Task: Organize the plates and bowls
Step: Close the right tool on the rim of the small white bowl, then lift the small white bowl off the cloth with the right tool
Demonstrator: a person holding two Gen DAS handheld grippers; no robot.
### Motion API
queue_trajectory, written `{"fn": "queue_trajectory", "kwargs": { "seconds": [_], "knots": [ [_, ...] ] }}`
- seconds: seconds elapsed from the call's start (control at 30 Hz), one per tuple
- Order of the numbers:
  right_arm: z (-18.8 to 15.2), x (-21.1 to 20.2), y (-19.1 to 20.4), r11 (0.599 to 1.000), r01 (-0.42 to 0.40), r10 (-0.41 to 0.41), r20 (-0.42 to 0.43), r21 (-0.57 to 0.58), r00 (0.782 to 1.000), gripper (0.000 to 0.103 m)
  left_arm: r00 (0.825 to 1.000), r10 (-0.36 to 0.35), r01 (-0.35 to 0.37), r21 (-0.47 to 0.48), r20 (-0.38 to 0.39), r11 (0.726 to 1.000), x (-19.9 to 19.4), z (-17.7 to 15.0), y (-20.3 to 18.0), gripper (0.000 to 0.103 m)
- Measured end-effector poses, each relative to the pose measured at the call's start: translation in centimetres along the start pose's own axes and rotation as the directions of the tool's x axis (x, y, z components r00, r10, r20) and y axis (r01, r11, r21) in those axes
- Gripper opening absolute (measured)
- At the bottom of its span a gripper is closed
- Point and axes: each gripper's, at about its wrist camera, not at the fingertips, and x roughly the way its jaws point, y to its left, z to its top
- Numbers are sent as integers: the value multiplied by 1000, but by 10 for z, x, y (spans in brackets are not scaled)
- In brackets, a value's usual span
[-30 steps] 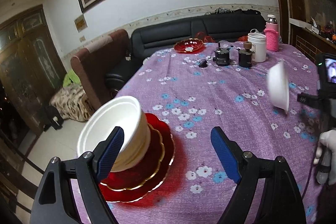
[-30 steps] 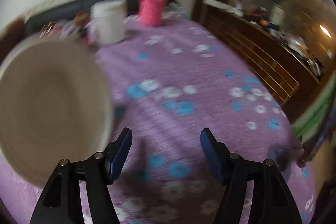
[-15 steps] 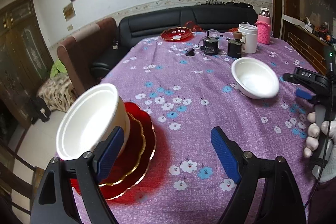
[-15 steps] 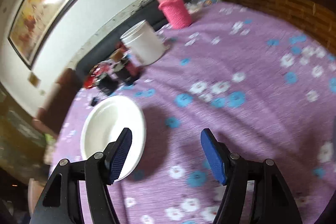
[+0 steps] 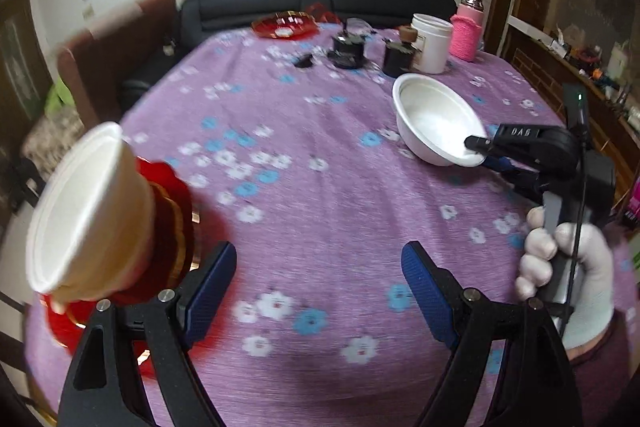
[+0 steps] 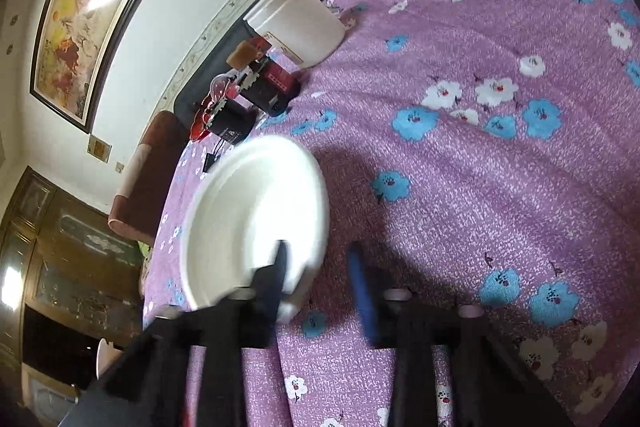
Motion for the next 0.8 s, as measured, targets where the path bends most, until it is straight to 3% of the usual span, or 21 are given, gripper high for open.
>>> {"fn": "queue_trajectory", "kwargs": {
  "seconds": [0.17, 0.27, 0.5, 0.67, 0.8],
  "knots": [
    [5, -8, -19, 991, -78, 79, -10, 107, 997, 17, 1000, -6, 5, -13, -19, 1000, 9, 0, -4, 84],
    [6, -8, -33, 985, -68, 72, -24, 161, 997, 17, 999, -32, 30, -48, -26, 998, 15, 5, -1, 84],
    [8, -13, -29, 995, -2, 2, -1, 105, 1000, 18, 983, -179, 171, -177, -33, 969, 44, 54, 2, 84],
    [9, -11, -30, 996, 2, -2, 0, 95, 1000, 18, 977, -211, 202, -179, -33, 963, 72, 90, -15, 84],
    [10, -9, -26, 997, 13, -13, 2, 73, 1000, 18, 962, -267, 251, -199, -55, 947, 92, 109, -30, 84]
  ]
}}
